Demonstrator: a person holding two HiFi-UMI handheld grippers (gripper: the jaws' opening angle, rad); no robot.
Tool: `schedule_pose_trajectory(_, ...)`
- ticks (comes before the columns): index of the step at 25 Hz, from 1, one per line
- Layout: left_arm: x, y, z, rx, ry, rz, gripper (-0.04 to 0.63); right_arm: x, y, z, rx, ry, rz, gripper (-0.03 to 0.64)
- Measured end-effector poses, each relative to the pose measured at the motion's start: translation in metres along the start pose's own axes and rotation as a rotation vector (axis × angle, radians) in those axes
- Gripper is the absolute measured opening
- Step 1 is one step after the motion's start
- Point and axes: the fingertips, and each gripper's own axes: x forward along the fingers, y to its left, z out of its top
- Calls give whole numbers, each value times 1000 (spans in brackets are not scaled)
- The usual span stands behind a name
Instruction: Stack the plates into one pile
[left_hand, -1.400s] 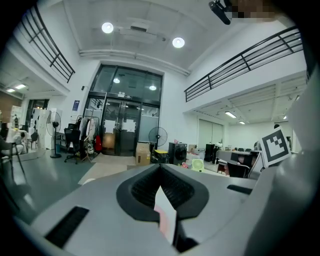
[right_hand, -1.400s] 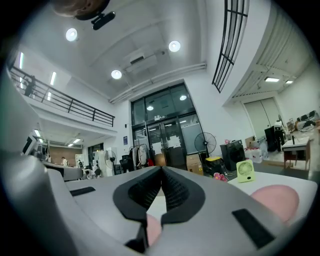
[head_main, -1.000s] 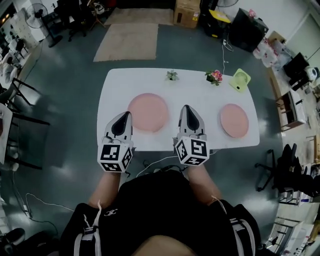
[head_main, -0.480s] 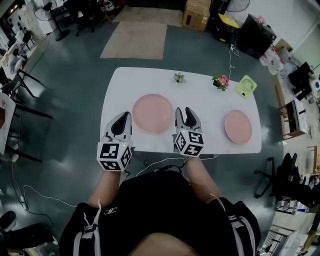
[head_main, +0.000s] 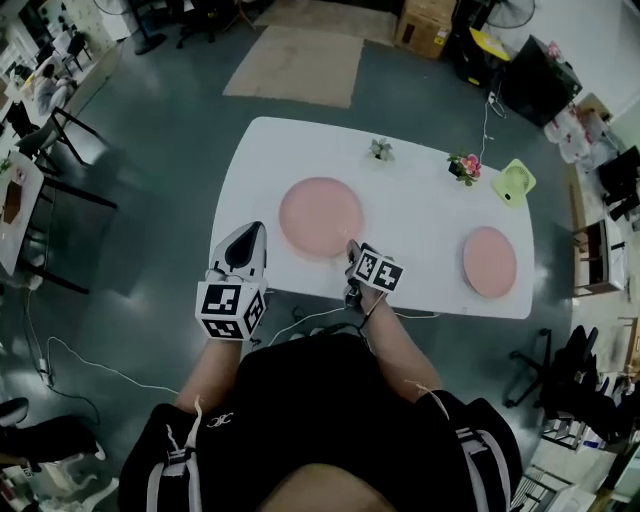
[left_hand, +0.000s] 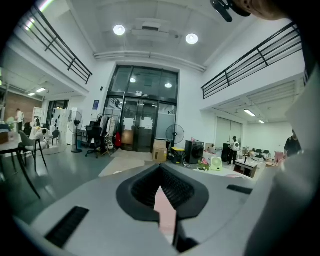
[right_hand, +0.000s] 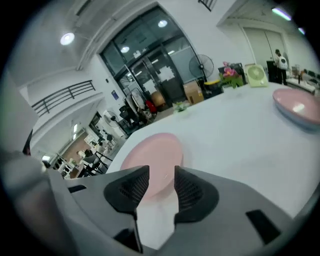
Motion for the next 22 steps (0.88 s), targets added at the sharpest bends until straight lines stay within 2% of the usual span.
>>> schedule_pose_trajectory(5,-6,4,-13,-3,27,27,12,32,-13,-31,215,128,48,173)
schedule_pose_trajectory(11,-18,9,-21,-3,42,57,12,66,-20,-48,472,195,80,169)
schedule_pose_trajectory(13,-25,11,-19,-2,41,67,12,73,-18,-51,518,209,73,161)
schedule_pose_trajectory(16,-35,12,-17,1,38,77,12,77,-17,-51,570,215,65,65)
schedule_pose_trajectory(22,-52,11,-11,2,29,76,12,50,-10,-49,618,167,97,52)
